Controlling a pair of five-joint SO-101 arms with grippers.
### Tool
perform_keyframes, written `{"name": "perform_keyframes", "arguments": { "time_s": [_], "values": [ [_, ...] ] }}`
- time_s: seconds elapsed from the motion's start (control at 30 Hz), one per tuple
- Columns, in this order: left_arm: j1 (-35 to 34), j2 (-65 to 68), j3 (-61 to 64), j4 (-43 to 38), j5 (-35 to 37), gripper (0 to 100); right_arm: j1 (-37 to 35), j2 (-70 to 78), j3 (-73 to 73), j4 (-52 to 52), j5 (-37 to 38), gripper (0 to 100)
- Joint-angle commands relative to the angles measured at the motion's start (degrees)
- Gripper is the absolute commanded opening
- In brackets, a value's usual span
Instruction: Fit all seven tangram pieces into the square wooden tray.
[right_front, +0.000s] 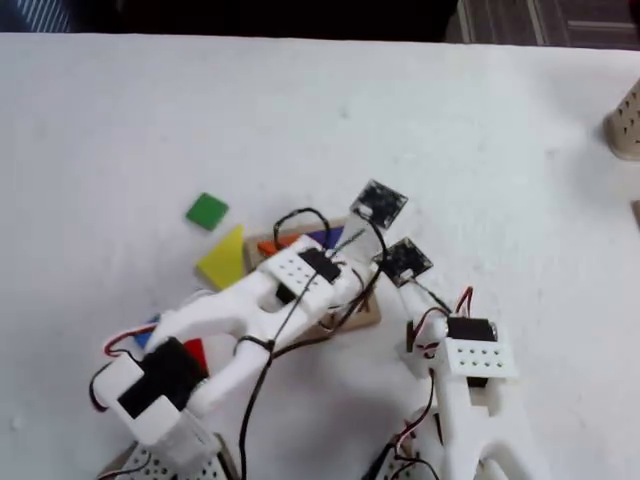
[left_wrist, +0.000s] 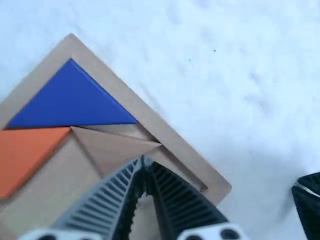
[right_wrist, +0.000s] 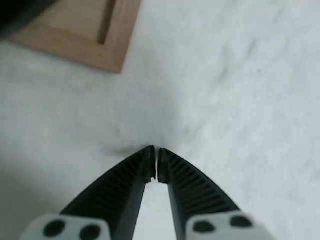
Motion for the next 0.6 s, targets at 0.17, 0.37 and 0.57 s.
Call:
{"name": "perform_keyframes", "arguments": {
  "time_s": [0.17,0.37,0.57],
  "values": [
    [1.45,-3.03,-3.08,-1.58,2.55,2,-0.75,-1.1,-0.35,-0.75,0.62,1.8],
    [-1.36,-8.66,-2.99,0.35,2.55,2,-0.92,-1.1,-0.35,-0.75,0.62,1.8],
    [-3.65,-8.75,-2.99,-2.46,2.55,2,-1.98,-1.1,-0.26,-0.75,0.62,1.8]
  ]
}}
